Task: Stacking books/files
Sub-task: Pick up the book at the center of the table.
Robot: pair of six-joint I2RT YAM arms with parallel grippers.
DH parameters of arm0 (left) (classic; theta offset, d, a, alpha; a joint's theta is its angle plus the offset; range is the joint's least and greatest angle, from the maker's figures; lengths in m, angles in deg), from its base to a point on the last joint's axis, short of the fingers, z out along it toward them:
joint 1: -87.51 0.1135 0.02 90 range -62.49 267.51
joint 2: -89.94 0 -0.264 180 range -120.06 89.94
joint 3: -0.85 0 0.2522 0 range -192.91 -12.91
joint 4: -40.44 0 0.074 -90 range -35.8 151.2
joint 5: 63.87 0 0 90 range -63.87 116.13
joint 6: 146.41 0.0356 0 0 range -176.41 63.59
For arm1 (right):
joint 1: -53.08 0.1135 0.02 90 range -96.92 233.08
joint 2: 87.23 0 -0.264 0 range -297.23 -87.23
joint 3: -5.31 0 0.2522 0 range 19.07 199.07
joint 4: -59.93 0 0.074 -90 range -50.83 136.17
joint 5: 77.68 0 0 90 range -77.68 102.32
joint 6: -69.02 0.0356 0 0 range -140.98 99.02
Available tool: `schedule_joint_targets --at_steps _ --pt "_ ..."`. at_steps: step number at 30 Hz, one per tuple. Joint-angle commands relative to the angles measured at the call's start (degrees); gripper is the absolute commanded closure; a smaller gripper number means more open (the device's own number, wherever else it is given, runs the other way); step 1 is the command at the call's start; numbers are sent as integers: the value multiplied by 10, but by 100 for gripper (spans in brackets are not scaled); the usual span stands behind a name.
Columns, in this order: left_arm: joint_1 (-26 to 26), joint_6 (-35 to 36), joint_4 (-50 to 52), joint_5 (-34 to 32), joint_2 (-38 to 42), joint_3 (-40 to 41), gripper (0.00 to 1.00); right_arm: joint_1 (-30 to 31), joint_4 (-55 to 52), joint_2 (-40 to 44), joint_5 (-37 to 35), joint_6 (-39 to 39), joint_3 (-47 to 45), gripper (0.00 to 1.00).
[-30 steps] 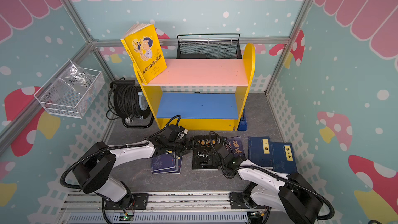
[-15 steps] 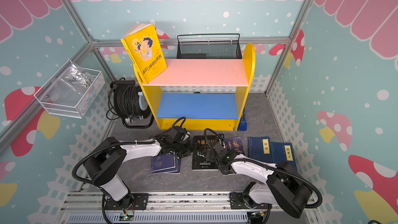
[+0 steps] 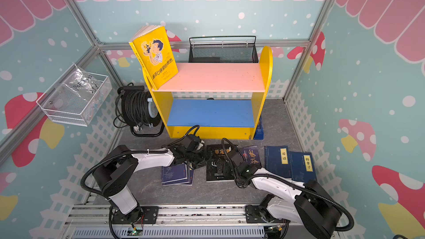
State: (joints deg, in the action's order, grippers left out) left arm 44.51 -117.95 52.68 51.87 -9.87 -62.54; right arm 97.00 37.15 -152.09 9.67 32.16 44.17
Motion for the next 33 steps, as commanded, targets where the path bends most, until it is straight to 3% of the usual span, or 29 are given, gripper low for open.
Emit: schedule_joint_targets --at_steps 1,14,18,22,26,33 --pt "10 -20 -7 1 9 18 0 3 -28 11 78 29 -19 2" --pt "8 22 54 19 -15 -24 1 2 4 -49 85 21 -13 1" --pt "-11 31 69 31 -29 -49 1 2 52 -80 118 12 -14 1" --pt "-18 -31 -71 80 -31 -24 3 2 81 -116 141 15 -23 3" --pt "-16 -118 -227 88 -10 18 4 2 112 -127 157 17 -44 3" --pt "-16 -169 -316 86 41 39 4 2 128 -127 160 18 -72 3"
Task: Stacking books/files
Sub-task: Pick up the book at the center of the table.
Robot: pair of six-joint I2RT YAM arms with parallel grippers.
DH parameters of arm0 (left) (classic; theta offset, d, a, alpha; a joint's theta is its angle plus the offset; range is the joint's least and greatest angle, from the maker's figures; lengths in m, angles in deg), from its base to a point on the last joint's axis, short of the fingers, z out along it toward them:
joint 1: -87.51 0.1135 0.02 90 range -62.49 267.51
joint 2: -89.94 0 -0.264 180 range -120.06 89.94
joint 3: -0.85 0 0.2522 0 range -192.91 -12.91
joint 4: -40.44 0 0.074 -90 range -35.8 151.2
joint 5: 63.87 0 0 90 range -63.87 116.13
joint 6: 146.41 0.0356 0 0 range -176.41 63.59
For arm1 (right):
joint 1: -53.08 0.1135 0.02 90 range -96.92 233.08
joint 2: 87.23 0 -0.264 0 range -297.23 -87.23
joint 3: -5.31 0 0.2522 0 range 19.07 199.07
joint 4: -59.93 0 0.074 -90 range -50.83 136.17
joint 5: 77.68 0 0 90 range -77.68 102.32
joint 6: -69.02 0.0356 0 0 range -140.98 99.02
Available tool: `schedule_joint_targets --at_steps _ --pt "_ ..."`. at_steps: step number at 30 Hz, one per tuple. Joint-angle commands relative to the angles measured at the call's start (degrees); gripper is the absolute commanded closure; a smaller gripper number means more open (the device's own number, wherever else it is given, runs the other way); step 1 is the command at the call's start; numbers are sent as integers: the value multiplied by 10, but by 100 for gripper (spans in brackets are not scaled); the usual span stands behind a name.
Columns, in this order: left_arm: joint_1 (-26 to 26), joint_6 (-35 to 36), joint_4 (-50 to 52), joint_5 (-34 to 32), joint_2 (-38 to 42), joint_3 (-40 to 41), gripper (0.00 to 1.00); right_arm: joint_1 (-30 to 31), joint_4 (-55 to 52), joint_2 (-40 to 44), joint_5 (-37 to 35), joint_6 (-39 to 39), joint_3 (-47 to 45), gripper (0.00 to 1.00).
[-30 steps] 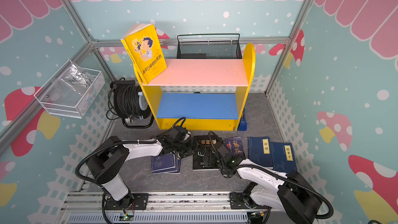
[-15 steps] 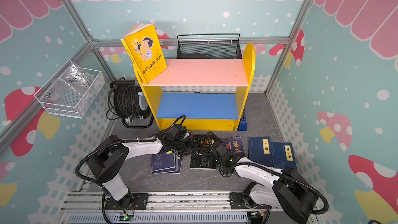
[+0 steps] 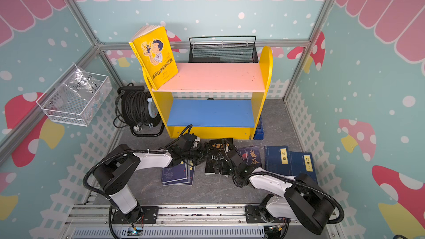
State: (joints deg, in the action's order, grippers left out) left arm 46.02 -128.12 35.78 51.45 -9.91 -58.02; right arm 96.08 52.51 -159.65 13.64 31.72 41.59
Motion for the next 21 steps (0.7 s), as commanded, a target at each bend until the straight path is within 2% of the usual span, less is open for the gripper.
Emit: schedule_joint_targets --at_steps 1,6,10,15,21 --pt "-31 -78 -163 91 45 0 4 11 -26 -51 120 22 -47 3" --pt "-26 -131 -242 77 56 45 5 11 -23 -47 116 21 -51 3" --pt "-25 -135 -257 73 55 63 6 11 -20 -42 115 22 -58 3" --pt "-22 -153 -324 77 59 84 9 9 -10 -33 121 25 -71 2" --pt "-22 -137 -335 85 87 85 9 4 47 -37 170 19 -98 2"
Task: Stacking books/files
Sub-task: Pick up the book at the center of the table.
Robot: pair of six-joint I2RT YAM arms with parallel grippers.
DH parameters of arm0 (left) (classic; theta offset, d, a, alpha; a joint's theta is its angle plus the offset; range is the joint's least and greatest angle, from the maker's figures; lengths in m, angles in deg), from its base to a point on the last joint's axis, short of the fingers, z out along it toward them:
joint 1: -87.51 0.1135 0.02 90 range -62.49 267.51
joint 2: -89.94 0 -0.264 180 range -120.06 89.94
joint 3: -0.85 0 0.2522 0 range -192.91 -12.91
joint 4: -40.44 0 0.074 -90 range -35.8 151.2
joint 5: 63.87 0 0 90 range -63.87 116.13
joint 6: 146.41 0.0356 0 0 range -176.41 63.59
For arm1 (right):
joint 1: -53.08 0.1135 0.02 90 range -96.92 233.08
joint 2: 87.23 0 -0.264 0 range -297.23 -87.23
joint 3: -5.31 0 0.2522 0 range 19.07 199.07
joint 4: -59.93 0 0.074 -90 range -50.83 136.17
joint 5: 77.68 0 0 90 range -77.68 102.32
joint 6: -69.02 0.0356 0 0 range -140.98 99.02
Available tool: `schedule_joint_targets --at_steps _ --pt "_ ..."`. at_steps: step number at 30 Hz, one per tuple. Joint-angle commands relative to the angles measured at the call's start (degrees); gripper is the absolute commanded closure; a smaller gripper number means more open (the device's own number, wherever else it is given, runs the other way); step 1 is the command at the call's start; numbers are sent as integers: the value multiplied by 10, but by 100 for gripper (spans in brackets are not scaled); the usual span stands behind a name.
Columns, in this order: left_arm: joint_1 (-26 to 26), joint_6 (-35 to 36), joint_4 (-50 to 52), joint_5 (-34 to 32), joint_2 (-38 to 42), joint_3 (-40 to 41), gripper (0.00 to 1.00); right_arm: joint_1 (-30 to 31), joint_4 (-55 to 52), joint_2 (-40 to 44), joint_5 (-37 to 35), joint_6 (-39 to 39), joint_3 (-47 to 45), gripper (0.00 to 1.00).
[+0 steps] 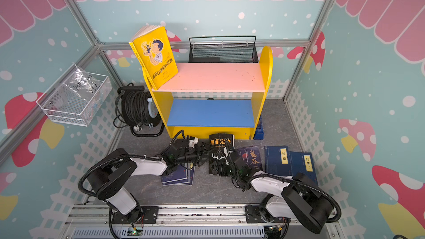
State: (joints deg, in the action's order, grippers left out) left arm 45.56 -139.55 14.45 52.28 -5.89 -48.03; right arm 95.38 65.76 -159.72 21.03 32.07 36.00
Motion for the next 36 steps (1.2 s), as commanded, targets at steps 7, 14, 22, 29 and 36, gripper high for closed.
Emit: schedule_joint_targets --at_steps 7,14,22,29,36 --pt "-17 -7 -129 112 59 -17 10 -5 -18 -25 152 17 -83 2" --pt "-16 -23 -171 157 28 -19 15 -20 -3 -23 172 14 -95 1" --pt "-11 2 -150 194 22 -31 11 -28 60 -48 232 13 -105 1" --pt "-9 107 13 199 59 -62 13 -31 70 -87 261 3 -88 1" --pt "-9 181 149 172 86 -87 59 -36 67 -67 259 8 -88 1"
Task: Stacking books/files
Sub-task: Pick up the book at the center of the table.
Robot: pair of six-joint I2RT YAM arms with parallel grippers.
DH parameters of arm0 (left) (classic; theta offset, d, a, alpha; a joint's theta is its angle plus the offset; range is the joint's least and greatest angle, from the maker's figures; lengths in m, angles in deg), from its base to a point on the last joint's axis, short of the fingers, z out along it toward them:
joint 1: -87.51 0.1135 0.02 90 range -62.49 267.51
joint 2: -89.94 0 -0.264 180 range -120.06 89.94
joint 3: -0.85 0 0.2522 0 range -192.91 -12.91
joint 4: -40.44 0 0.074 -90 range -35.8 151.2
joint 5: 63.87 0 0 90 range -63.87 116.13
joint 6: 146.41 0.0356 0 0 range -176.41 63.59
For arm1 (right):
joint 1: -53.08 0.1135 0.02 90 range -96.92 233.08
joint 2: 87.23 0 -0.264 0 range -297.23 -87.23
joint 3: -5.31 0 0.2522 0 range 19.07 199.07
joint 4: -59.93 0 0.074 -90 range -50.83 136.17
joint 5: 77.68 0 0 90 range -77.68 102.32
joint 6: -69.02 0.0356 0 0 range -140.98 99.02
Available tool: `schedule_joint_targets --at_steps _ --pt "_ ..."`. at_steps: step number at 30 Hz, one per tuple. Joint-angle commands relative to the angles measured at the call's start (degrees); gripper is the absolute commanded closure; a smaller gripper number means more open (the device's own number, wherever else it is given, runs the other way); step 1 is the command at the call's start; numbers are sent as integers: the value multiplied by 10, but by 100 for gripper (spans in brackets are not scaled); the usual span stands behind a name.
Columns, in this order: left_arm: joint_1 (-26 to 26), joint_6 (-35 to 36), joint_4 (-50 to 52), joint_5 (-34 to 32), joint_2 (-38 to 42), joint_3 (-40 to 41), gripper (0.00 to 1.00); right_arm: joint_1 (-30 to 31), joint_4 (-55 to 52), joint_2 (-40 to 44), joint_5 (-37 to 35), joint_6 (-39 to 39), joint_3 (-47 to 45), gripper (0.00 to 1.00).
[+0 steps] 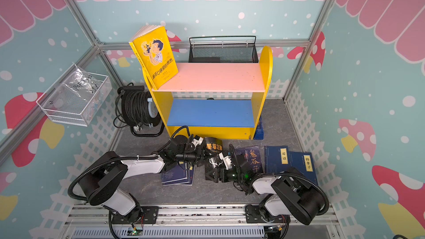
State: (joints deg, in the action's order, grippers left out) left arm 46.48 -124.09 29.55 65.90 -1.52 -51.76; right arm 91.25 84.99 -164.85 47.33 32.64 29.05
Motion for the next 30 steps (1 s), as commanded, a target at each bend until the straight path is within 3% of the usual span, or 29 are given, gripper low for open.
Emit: schedule_joint_targets --at_steps 1,4,9,14,18,22,30 --pt "-19 36 14 31 44 -54 67 4 -126 -11 -3 3 -19 1" --pt "-19 65 70 11 53 -76 87 1 -129 2 2 2 -13 1" --pt "-18 75 105 -9 52 -102 100 -5 -148 15 2 -8 4 1" --pt "-15 103 180 -22 61 -138 96 -31 -215 66 -22 -32 35 0" --pt "-13 124 216 -26 65 -157 100 -62 -254 105 -29 -49 61 0" --pt "-4 114 207 -6 38 -160 98 -80 -283 115 -39 -55 79 1" --pt "7 57 126 22 -20 -145 100 -85 -401 150 -148 -48 110 1"
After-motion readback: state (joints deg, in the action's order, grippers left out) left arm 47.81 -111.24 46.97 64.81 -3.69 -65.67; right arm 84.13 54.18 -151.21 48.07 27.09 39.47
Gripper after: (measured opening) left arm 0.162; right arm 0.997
